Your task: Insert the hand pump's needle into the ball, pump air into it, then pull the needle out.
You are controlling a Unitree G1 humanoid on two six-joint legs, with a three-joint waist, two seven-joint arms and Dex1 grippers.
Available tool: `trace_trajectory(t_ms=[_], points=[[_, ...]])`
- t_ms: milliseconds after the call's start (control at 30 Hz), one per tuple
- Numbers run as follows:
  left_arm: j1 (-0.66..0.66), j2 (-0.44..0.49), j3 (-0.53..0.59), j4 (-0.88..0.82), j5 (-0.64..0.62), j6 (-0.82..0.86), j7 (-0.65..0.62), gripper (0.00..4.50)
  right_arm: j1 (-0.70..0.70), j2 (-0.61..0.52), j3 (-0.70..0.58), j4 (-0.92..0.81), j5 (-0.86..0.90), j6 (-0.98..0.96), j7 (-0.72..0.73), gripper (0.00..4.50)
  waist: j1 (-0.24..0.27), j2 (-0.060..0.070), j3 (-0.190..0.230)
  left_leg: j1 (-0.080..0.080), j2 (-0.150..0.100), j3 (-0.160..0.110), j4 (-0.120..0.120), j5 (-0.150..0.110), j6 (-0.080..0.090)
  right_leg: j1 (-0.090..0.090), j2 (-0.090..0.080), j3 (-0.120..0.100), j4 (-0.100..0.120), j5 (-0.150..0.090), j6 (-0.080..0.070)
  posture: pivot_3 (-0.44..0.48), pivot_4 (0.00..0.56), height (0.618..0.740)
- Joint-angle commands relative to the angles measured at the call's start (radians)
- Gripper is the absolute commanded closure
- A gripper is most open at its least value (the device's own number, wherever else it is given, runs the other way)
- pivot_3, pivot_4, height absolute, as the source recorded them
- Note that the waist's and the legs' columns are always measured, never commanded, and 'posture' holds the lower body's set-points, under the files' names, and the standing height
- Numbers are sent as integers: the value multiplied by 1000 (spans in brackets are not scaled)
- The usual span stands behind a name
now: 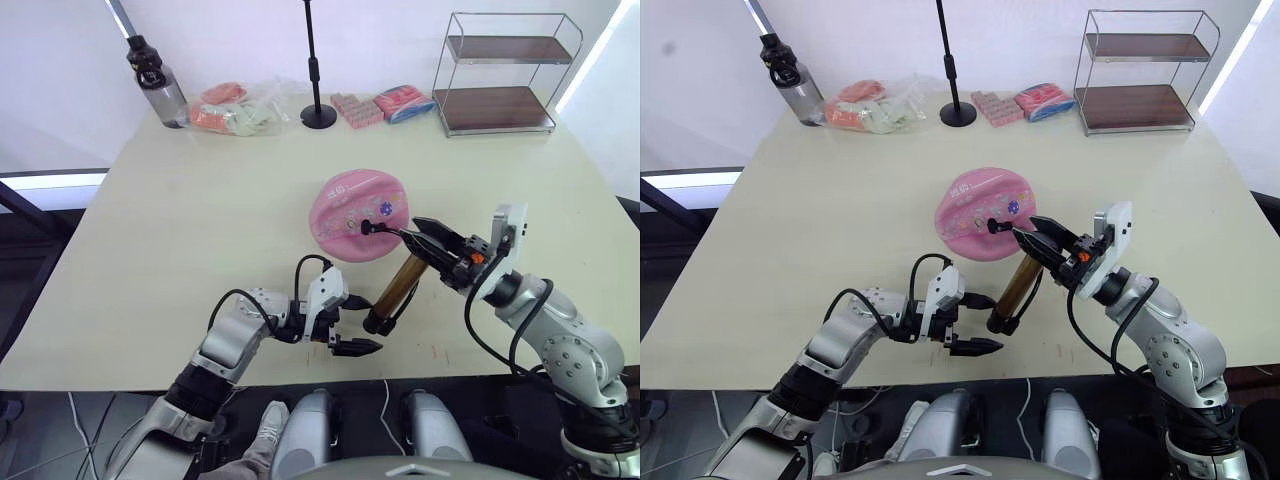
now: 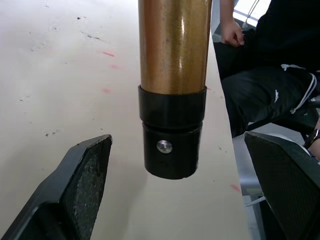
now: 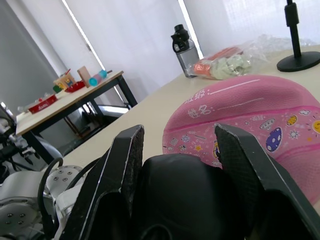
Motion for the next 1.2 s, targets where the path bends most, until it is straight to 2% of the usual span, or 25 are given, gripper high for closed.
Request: trace_trajectory(t_ms=[33, 433, 533, 700, 733, 967, 1200], points=[[-18, -21, 13, 5, -20, 25, 2, 27, -21, -19, 3, -57, -12, -36, 37, 2703, 0, 0, 0, 0, 0, 0, 0, 0, 0, 0, 0, 0, 0, 0, 0, 0, 150, 740], [-35, -22, 4, 9, -20, 42, -26, 27, -37, -37, 38, -73, -54, -49, 87, 2703, 1, 0, 0, 0, 0, 0, 0, 0, 0, 0, 0, -1, 0, 0, 0, 0, 150, 740], [-34, -21, 2, 8, -18, 43, -31, 882, -37, -35, 39, -75, -57, -48, 91, 2703, 1, 0, 0, 0, 0, 0, 0, 0, 0, 0, 0, -1, 0, 0, 0, 0, 150, 740], [-31, -18, -1, 6, -12, 39, -36, 3162, -34, -40, 42, -80, -65, -48, 103, 2703, 1, 0, 0, 0, 0, 0, 0, 0, 0, 0, 0, -1, 0, 0, 0, 0, 150, 740], [-31, -17, -1, 7, -10, 38, -38, 3433, -35, -42, 45, -79, -69, -50, 108, 2703, 1, 0, 0, 0, 0, 0, 0, 0, 0, 0, 0, -1, 0, 0, 0, 0, 150, 740], [-33, -25, -6, 27, 10, 8, -38, 3428, -41, -66, 57, -80, -99, -63, 150, 2703, 1, 0, 0, 0, 0, 0, 0, 0, 0, 0, 0, -1, 1, 0, -1, 0, 150, 740], [-64, -131, -26, 141, 103, -178, 38, 3428, -17, -172, 104, -65, -217, -177, 287, 2703, 8, 0, 0, 0, 0, 1, 0, 0, 0, 0, 0, -1, 0, 0, -1, 0, 150, 740]])
